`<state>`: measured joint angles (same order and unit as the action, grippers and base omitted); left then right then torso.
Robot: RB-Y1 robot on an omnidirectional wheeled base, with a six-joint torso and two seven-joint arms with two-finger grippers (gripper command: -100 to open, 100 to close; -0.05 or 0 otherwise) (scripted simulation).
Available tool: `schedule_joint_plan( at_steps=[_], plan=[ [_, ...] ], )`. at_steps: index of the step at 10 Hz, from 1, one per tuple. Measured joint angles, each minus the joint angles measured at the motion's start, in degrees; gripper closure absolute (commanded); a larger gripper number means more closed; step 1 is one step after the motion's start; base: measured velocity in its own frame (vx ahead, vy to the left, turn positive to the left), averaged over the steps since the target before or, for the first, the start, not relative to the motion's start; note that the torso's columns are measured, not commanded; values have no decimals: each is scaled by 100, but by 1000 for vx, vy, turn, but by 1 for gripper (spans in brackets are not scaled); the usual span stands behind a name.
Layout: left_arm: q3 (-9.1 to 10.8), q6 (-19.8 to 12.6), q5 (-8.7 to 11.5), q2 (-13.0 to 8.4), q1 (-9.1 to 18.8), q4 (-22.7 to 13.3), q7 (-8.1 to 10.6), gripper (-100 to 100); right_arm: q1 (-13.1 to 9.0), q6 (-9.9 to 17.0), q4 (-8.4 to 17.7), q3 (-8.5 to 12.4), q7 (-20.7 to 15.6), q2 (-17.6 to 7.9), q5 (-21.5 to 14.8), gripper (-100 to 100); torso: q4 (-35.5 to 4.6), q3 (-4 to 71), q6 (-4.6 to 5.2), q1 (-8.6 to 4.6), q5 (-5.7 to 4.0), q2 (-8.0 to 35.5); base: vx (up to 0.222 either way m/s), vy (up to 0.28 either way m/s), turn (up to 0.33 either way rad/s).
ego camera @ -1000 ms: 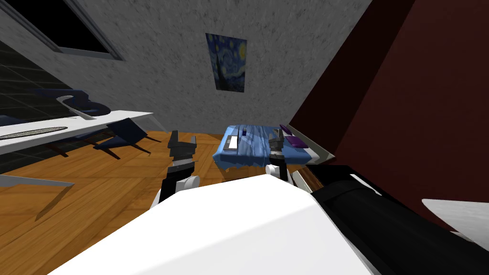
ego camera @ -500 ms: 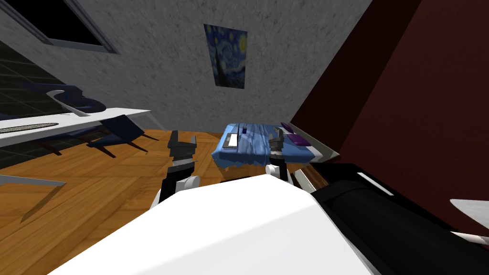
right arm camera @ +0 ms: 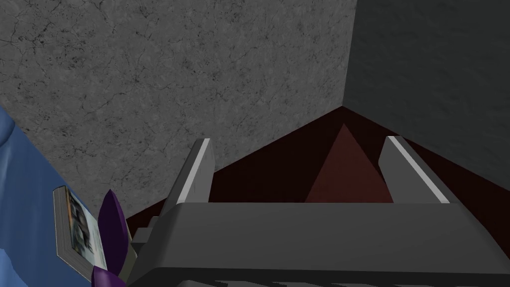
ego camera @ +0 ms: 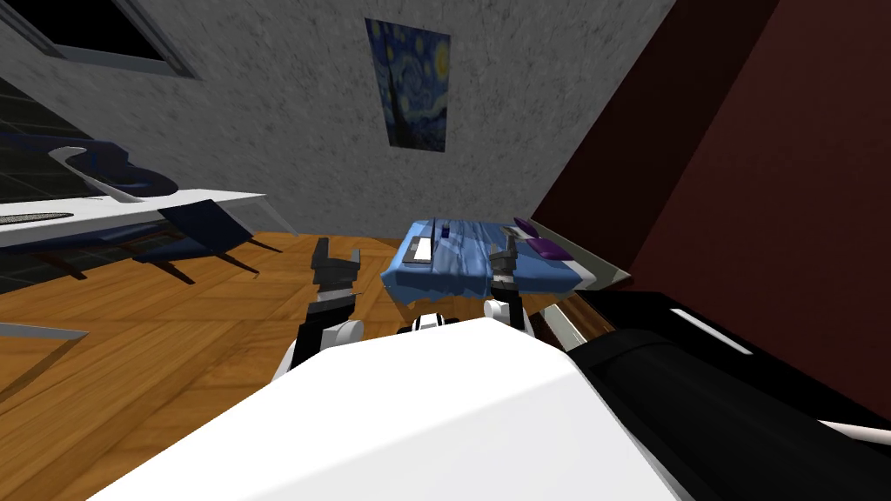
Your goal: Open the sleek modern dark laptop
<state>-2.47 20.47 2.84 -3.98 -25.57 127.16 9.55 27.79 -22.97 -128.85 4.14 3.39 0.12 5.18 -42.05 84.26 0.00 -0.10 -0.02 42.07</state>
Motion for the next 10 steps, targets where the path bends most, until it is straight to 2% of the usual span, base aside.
schedule_joint_plan(
  at_steps=[5,10],
  plan=[
    [7,38,-31,-369,438,-702,-131,-100,0,0,0,0,0,0,0,0,-24,31,0,6,1,22,13,-60,-27],
    [2,29,-62,-543,821,-1276,-257,-100,0,0,0,0,0,0,0,0,-24,30,-1,10,2,23,13,-48,-23]
  ],
)
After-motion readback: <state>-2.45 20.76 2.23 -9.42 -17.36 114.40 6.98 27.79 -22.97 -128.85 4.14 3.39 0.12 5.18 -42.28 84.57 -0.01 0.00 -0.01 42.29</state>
